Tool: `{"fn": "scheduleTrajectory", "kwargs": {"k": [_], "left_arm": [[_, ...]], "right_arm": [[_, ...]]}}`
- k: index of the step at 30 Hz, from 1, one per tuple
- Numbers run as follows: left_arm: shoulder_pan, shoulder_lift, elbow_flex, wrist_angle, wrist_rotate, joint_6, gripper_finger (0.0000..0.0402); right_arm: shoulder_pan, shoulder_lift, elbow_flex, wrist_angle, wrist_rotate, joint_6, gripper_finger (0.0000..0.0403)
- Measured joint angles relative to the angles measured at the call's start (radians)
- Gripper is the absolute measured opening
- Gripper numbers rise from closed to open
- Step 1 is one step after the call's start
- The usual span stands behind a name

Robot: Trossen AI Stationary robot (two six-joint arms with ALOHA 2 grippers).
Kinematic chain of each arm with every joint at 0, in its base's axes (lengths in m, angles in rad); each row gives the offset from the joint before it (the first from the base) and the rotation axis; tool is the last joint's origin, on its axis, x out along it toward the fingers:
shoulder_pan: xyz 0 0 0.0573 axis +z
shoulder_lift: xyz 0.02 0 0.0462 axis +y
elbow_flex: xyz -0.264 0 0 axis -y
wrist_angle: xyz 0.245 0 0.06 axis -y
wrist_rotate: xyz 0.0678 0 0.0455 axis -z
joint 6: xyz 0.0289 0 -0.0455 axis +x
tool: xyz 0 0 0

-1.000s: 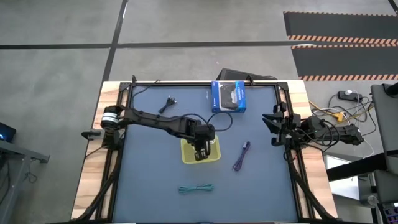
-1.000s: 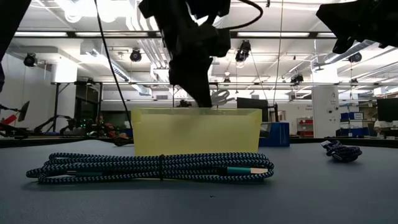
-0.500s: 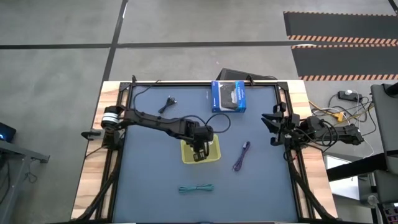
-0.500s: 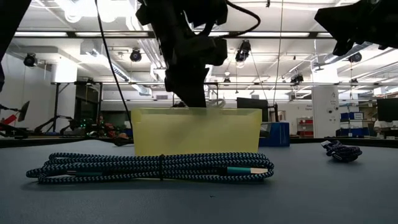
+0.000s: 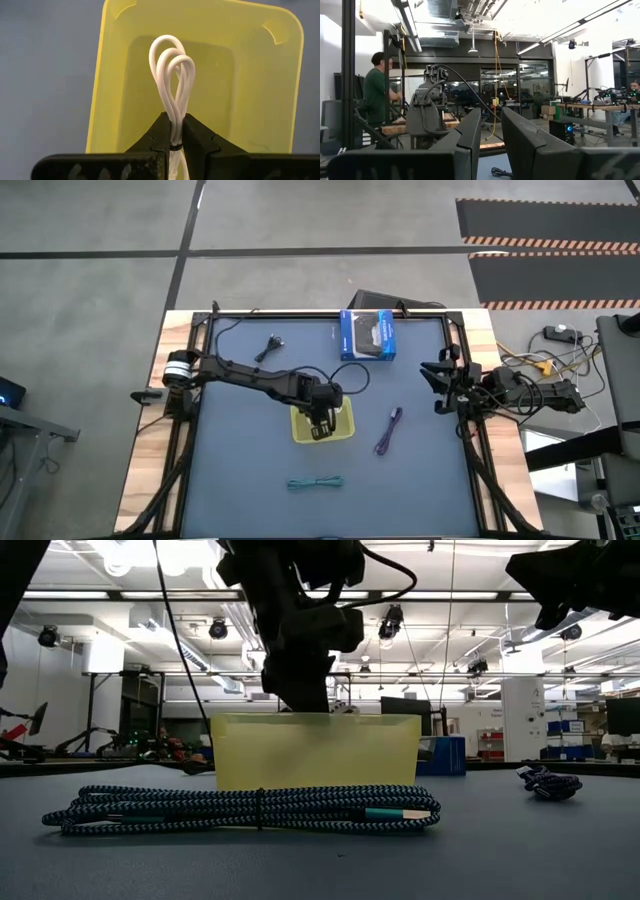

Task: Pick and place USB-C Cables
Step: Put the white charger cable into the yellow bin

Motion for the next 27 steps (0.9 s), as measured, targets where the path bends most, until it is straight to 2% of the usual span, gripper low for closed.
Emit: {"fn": "scheduleTrajectory", "kwargs": {"k": [21,27], "left_arm": [[0.001,-0.001,-0.087,0.071,-0.018,-0.021,0.0014],[0.001,-0.001,-0.109,0.088,-0.035,-0.025,0.0035]], "right_arm": [[0.0,0.0,0.0,-0.024,0.033,-0.001,0.0068],[0.0,0.0,0.0,-0.025,0.033,-0.002,0.0068]]}}
